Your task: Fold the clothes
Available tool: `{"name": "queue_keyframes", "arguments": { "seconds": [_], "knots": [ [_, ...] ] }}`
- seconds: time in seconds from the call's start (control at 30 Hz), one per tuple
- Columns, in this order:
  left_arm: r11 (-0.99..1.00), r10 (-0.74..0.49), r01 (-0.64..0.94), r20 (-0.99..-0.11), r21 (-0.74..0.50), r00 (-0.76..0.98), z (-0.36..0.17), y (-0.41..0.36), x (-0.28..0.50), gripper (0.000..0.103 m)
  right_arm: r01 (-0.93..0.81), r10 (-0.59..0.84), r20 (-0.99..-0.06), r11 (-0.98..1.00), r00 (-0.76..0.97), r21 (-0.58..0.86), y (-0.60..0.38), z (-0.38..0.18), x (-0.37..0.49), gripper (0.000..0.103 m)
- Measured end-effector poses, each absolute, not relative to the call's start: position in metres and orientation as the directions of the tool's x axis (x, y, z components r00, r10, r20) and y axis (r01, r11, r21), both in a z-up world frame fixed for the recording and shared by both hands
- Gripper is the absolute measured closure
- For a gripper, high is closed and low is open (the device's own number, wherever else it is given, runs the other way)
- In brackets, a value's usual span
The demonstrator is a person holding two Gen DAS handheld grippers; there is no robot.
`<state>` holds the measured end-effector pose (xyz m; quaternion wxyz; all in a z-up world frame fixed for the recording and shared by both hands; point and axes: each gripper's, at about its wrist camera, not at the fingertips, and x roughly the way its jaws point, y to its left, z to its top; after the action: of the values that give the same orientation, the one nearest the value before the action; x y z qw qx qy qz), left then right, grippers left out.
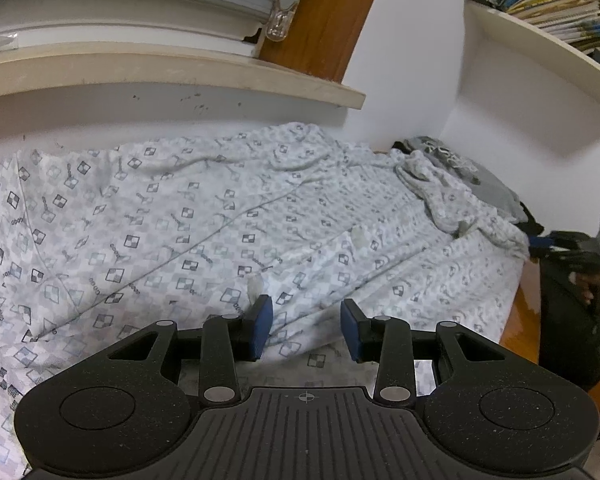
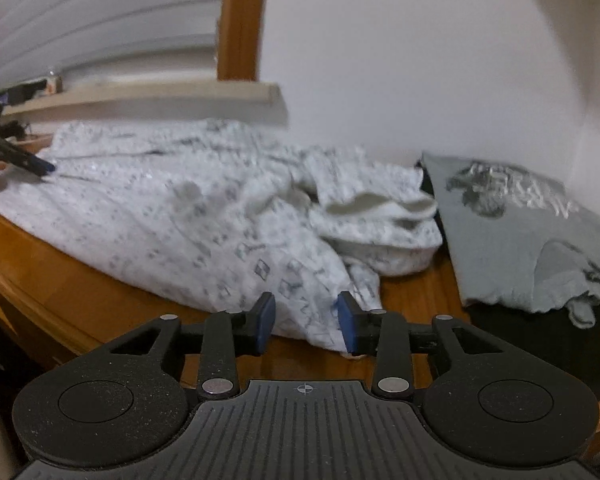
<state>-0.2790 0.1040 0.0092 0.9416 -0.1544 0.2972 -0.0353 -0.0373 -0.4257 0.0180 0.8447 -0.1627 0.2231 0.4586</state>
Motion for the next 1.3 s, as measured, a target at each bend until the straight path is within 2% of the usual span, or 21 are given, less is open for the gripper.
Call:
{"name": "queue_keyframes", "arguments": {
  "seconds": [0.03, 0.13, 0.3, 0.4, 0.43, 0.47, 0.63, 0.8, 0.87, 0.97, 1.07, 1.13, 1.17, 1.27, 1.3],
  "knots": [
    [0.949, -0.16, -0.025, -0.548, -0.316, 0.821, 0.009, 0.105, -0.279, 0.062, -0.842, 0.692, -0.536, 0.535, 0.484, -0.069, -0.427, 0.017, -0.032, 0.099],
    [0.948, -0.162, -0.024, -0.547, -0.317, 0.821, 0.009, 0.106, -0.278, 0.062, -0.818, 0.671, -0.525, 0.568, 0.524, -0.091, -0.435, 0.024, -0.025, 0.1],
    [0.949, -0.175, -0.009, -0.546, -0.316, 0.819, 0.008, 0.106, -0.278, 0.062, -0.73, 0.63, -0.407, 0.665, 0.662, -0.158, -0.454, 0.058, -0.028, 0.101],
    [0.949, -0.176, -0.007, -0.546, -0.316, 0.819, 0.008, 0.107, -0.278, 0.062, -0.738, 0.605, -0.48, 0.658, 0.635, -0.146, -0.447, 0.053, -0.023, 0.098],
    [0.948, -0.177, -0.006, -0.546, -0.318, 0.819, 0.008, 0.108, -0.278, 0.062, -0.74, 0.595, -0.507, 0.658, 0.624, -0.138, -0.446, 0.051, -0.021, 0.088],
    [0.947, -0.179, -0.005, -0.545, -0.32, 0.819, 0.008, 0.109, -0.279, 0.062, -0.736, 0.58, -0.537, 0.666, 0.612, -0.12, -0.448, 0.046, -0.018, 0.085],
    [0.944, -0.191, 0.002, -0.54, -0.331, 0.82, 0.009, 0.112, -0.286, 0.062, -0.68, 0.538, -0.548, 0.73, 0.641, -0.078, -0.471, 0.034, -0.017, 0.083],
    [0.949, -0.188, 0.008, -0.546, -0.314, 0.817, 0.01, 0.11, -0.292, 0.062, -0.71, 0.589, -0.51, 0.701, 0.627, -0.063, -0.462, 0.038, -0.023, 0.075],
    [0.954, -0.175, 0.003, -0.549, -0.3, 0.817, 0.01, 0.107, -0.294, 0.062, -0.731, 0.625, -0.484, 0.68, 0.612, -0.047, -0.447, 0.043, -0.025, 0.061],
    [0.97, -0.115, -0.029, -0.558, -0.243, 0.822, 0.013, 0.098, -0.298, 0.061, -0.775, 0.69, -0.455, 0.631, 0.563, -0.003, -0.418, 0.047, -0.026, 0.056],
    [0.98, -0.074, -0.045, -0.564, -0.195, 0.822, 0.015, 0.092, -0.307, 0.052, -0.819, 0.742, -0.449, 0.573, 0.498, 0.04, -0.381, 0.043, -0.029, 0.047],
    [0.981, -0.051, -0.065, -0.564, -0.184, 0.824, 0.018, 0.097, -0.317, 0.051, -0.846, 0.763, -0.463, 0.531, 0.451, 0.052, -0.354, 0.035, -0.034, 0.043],
    [0.98, -0.04, -0.076, -0.563, -0.183, 0.826, 0.021, 0.102, -0.323, 0.051, -0.859, 0.769, -0.473, 0.51, 0.43, 0.05, -0.34, 0.029, -0.041, 0.042],
    [0.979, 0.019, -0.132, -0.572, -0.157, 0.82, 0.028, 0.118, -0.342, 0.04, -0.881, 0.77, -0.495, 0.473, 0.403, 0.018, -0.31, 0.018, -0.052, 0.039],
    [0.978, 0.036, -0.149, -0.581, -0.148, 0.813, 0.028, 0.123, -0.347, 0.04, -0.881, 0.762, -0.504, 0.474, 0.407, 0.004, -0.304, 0.016, -0.055, 0.037]
  ]
}}
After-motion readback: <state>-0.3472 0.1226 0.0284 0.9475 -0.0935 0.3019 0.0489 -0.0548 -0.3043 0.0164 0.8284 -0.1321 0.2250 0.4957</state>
